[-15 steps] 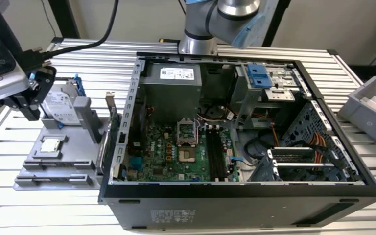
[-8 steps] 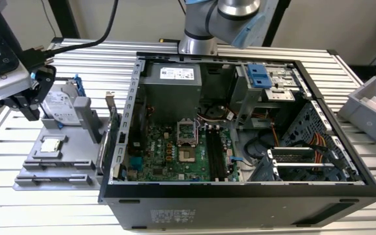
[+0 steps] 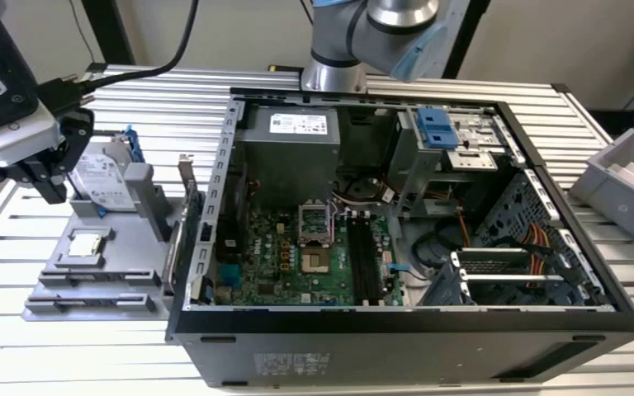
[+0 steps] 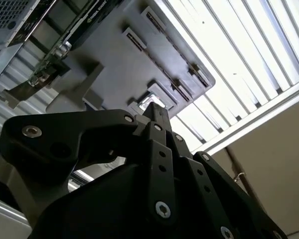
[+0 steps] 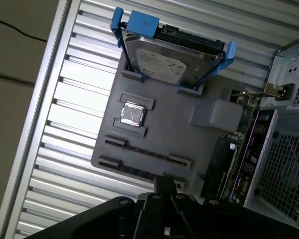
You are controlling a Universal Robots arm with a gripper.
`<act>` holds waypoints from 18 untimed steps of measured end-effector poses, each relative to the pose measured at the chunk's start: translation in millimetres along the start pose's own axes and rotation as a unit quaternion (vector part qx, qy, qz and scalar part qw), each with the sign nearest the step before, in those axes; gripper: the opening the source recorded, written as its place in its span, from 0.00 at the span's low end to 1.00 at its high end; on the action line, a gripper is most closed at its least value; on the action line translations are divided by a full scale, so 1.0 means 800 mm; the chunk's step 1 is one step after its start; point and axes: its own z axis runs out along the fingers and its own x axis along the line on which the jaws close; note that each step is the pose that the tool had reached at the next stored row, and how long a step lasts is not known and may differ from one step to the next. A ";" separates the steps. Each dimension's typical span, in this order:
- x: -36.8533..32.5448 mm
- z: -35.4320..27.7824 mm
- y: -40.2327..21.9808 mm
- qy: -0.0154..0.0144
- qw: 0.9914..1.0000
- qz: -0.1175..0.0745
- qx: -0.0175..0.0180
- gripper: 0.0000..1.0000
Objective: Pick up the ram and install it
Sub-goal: 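Pick up the ram and move it above insertion slot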
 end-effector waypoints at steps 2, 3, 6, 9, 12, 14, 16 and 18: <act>0.0000 0.0000 0.0000 0.000 1.000 -0.006 0.000 0.00; 0.0000 0.0000 0.0000 0.000 1.000 -0.009 0.000 0.00; 0.0000 0.0000 0.0000 0.001 1.000 -0.017 0.000 0.00; 0.0000 0.0000 0.0000 0.001 1.000 -0.025 0.000 0.00; 0.0000 0.0000 0.0000 0.001 0.999 -0.035 0.000 0.00; 0.0000 0.0000 0.0000 0.002 0.999 -0.043 0.000 0.00; 0.0000 0.0000 0.0000 0.002 0.999 -0.051 0.000 0.00; 0.0000 0.0000 0.0000 0.002 0.998 -0.062 0.000 0.00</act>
